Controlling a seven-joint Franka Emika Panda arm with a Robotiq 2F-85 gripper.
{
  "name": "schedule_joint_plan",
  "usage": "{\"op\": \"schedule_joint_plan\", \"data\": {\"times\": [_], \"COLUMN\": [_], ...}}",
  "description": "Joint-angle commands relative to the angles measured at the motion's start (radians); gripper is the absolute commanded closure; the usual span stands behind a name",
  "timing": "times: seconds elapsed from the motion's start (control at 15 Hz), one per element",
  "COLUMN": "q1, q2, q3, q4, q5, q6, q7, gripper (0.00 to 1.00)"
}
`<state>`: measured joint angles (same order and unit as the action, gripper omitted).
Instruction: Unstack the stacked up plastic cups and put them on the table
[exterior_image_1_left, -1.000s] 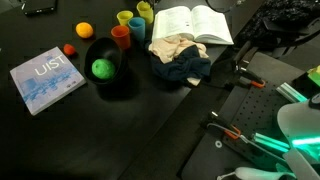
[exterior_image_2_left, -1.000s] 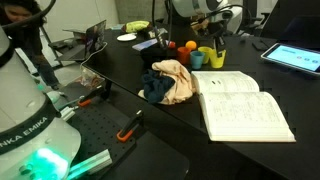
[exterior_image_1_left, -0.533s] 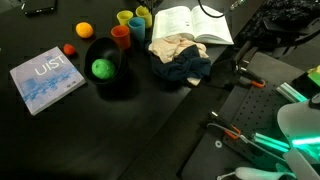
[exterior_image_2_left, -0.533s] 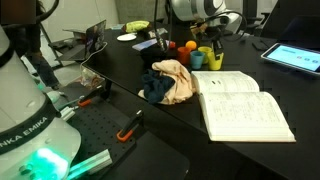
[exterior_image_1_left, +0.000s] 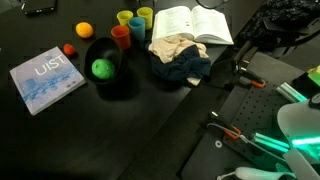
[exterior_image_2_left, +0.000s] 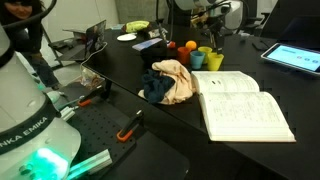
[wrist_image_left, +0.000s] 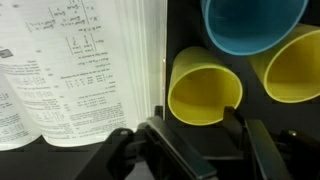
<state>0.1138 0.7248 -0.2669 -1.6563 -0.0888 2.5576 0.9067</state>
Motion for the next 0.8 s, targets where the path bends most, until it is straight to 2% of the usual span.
{"op": "schedule_joint_plan", "data": {"times": [0.0, 0.07, 0.2, 0.47, 0.73], "q1": [0.035, 0.034, 0.036, -0.002, -0.018], "q2": [-0.098, -0.124, -0.182, -0.283, -0.331], "q3": [-0.007, 0.007, 0.038, 0.146, 0.194], "q4": [0.018, 0.023, 0.023, 0.002, -0.021], "q5": [-0.039, -0.044, -0.051, 0.036, 0.100], "q6": [-0.130, -0.163, -0.229, -0.343, -0.421], "q7": [-0.012, -0.025, -0.059, -0.166, -0.221], "gripper": [0.04, 0.01, 0.00, 0.00, 0.00]}}
